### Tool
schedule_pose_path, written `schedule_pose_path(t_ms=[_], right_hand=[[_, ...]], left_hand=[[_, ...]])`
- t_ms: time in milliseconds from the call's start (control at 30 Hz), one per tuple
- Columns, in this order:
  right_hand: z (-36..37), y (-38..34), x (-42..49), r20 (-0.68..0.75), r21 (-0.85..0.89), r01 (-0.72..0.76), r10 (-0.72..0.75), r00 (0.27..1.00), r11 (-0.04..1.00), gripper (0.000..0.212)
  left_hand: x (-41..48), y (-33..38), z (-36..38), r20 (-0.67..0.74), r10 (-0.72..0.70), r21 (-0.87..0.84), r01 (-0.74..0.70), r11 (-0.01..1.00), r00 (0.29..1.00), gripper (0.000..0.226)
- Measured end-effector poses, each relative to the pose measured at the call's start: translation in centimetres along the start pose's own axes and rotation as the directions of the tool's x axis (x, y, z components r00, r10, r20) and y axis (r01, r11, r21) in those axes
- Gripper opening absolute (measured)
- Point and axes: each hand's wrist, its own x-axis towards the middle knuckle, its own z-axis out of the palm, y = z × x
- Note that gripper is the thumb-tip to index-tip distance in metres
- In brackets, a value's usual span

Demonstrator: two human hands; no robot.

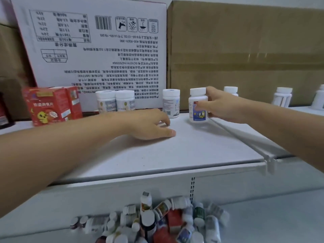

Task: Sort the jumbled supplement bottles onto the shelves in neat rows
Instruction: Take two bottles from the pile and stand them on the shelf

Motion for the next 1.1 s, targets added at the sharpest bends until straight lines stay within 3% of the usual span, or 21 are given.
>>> schedule_pose_path(t_ms=[267,433,800,1000,1100], right_hand=[[-0.4,0.7,2.7,0.066,0.048,-0.001,-0.002,0.998,0.999,0.036],[-1.9,1.0,1.9,0.081,0.101,0.018,-0.027,0.996,0.995,0.038],[-12.4,6.9,-0.7,0.111,0.026,0.058,-0.061,0.992,0.998,0.035],[-16.7,11.0,1.7,0.156,-0.041,0.039,-0.033,0.987,0.998,0.036],[-17.2,12.7,3.4,0.161,0.013,0.025,-0.027,0.987,1.000,0.040]], left_hand=[[1.7,0.2,1.7,-0.053,-0.001,-0.071,-0.003,0.998,0.999,0.054],[2.2,1.1,0.7,-0.006,-0.033,-0.026,0.033,0.999,0.999,0.055],[8.2,10.9,-0.1,-0.035,-0.019,-0.056,0.017,0.998,0.999,0.054],[12.2,15.0,0.5,0.023,-0.126,0.024,0.126,0.992,0.992,0.065],[12.7,15.7,1.4,0.022,-0.156,-0.011,0.156,0.988,0.987,0.061]])
